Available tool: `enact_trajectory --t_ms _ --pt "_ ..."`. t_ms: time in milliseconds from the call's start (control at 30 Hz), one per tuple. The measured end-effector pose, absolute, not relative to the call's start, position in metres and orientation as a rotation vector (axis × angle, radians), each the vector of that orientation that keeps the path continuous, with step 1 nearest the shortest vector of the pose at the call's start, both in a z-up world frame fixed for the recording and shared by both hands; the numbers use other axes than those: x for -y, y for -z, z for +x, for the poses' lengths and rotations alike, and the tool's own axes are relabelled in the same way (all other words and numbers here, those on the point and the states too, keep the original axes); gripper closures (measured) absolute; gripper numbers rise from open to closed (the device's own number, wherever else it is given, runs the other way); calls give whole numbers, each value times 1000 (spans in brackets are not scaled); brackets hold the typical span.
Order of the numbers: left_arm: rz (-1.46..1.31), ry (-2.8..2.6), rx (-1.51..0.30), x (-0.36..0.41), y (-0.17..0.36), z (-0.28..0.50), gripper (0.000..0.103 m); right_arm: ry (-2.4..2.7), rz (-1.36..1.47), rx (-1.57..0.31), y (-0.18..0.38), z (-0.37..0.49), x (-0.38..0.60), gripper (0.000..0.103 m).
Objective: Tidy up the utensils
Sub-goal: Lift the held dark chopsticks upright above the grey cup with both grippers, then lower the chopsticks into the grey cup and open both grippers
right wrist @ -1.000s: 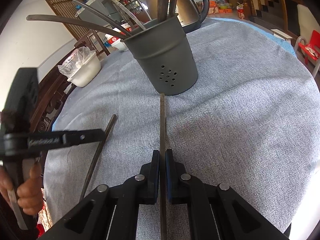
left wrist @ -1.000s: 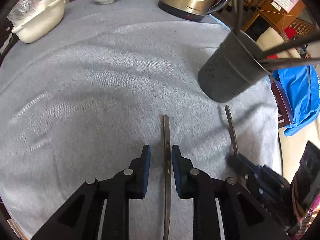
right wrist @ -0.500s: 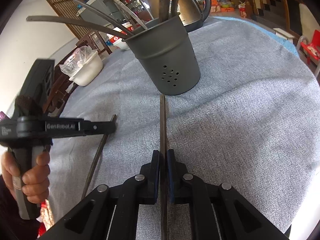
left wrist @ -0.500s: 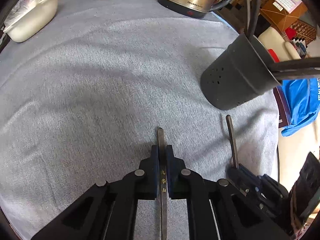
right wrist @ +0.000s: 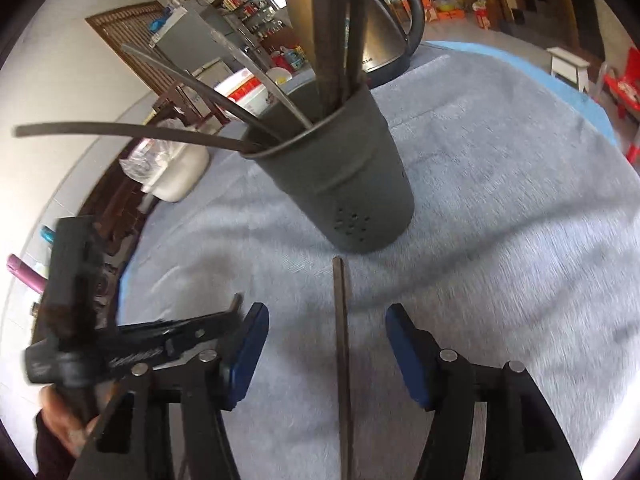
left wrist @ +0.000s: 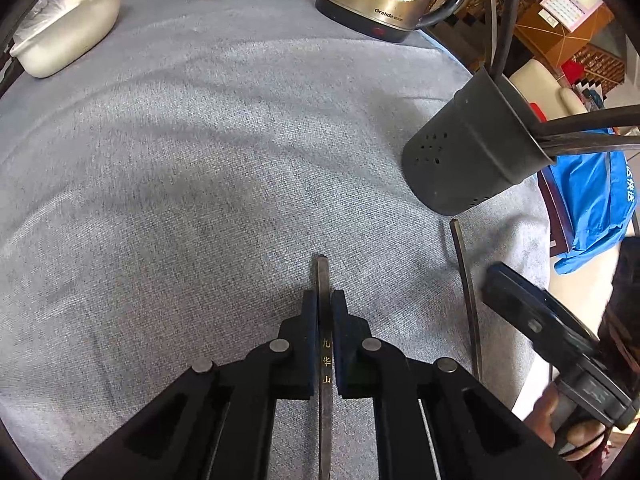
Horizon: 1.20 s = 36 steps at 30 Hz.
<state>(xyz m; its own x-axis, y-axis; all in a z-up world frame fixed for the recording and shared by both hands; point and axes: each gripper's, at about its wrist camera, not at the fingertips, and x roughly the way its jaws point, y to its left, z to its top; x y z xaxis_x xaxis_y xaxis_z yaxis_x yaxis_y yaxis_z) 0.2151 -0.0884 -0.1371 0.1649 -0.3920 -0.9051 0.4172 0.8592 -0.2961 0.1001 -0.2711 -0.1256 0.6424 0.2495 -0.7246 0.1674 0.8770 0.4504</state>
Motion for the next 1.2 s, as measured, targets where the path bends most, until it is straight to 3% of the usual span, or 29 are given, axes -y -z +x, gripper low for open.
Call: enact_trajectory --t_ms 67,233,433,867,1200 --pt "28 579 -1274 89 137 208 96 -18 488 -876 128 108 268 68" --pt "44 575 -1266 93 140 203 96 3 468 -897 138 125 265 74" --pt "36 575 -1274 103 136 196 96 21 390 -923 137 131 258 94" --pt "74 509 -1247 108 131 195 96 -95 438 -765 95 94 261 97" --pt "16 546 -1006 91 44 173 97 -154 464 -533 24 50 270 97"
